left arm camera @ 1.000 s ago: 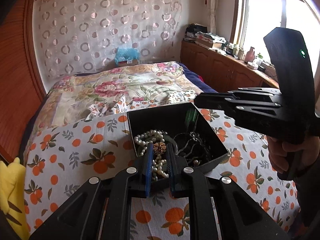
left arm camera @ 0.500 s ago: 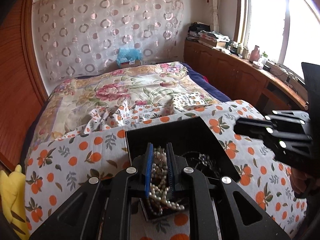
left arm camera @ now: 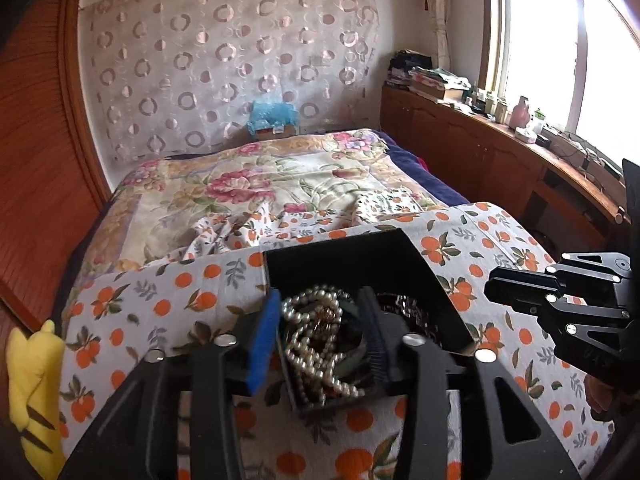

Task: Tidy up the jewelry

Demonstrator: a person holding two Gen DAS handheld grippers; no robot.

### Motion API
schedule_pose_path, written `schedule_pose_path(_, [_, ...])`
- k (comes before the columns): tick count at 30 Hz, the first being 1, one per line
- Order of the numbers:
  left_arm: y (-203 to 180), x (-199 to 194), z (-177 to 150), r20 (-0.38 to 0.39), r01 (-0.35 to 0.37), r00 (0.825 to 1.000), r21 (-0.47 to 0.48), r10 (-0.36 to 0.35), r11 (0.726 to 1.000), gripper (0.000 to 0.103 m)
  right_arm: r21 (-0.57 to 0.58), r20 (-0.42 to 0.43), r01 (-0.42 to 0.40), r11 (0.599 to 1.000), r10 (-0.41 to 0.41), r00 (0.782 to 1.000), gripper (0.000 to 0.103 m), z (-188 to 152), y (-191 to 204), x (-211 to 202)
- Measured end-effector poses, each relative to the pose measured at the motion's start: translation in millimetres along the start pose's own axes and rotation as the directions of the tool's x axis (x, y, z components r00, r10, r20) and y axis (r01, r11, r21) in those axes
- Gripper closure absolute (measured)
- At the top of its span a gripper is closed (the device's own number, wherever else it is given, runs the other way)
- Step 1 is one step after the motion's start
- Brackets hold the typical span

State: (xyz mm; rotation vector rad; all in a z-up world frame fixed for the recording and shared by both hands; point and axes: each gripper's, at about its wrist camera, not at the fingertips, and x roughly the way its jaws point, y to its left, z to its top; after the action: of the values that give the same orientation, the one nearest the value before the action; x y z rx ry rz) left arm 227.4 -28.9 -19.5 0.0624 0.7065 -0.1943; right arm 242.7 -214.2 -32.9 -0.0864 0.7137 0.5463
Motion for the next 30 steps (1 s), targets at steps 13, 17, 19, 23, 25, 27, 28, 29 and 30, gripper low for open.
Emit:
schedule_pose_path(13, [1.2,-64.5,-41.4,0.021,-0.068,0.997,-0.061,0.069,0.996,0.007,0.052,0.031,0.042,0.998,-0.044,0.999,0.064,-30.0,24.0,-46.0])
schedule_pose_path(17, [-3.0,-80.4,-51.0,0.019,-0.101,0.995,-0.054,0.102,0.993,0.007,0.068,0.055,0.049,0.996,-0.053,0.997,0.048,-38.8,33.8,-62.7])
schedule_pose_path(19, [-5.1,-86.4,-54.1,0.021,-0.105,0.994,-0.056,0.106,0.993,0.007,0.076,0.065,0.059,0.995,-0.064,0.996,0.038,-42.1,39.2,-71.2])
schedule_pose_path(23, [-10.1,-98.4,-60.5,0.031,-0.114,0.993,-0.055,0.116,0.992,0.007,0.086,0.084,0.077,0.993,-0.084,0.993,0.03,-46.5,45.4,-85.6])
schedule_pose_path(25, [-12.3,-105.5,-63.5,0.044,-0.115,0.992,-0.058,0.117,0.992,0.007,0.101,0.095,0.086,0.991,-0.096,0.991,0.029,-48.4,47.9,-93.4])
schedule_pose_path(27, [-13.8,-113.6,-67.0,0.06,-0.12,0.991,-0.065,0.124,0.991,0.007,0.114,0.104,0.088,0.99,-0.1,0.989,0.028,-50.2,49.2,-100.3])
schedule_pose_path(28, [-14.0,-117.3,-68.2,0.069,-0.122,0.99,-0.068,0.127,0.99,0.007,0.12,0.112,0.092,0.988,-0.105,0.988,0.027,-50.4,50.5,-104.0])
schedule_pose_path(29, [-14.1,-121.6,-69.6,0.08,-0.127,0.988,-0.071,0.133,0.989,0.007,0.125,0.122,0.102,0.987,-0.117,0.986,0.026,-50.4,52.3,-107.8])
schedule_pose_path(30, [-14.8,-126.9,-71.0,0.093,-0.136,0.985,-0.073,0.142,0.988,0.007,0.127,0.13,0.107,0.986,-0.124,0.984,0.024,-50.7,54.3,-110.8])
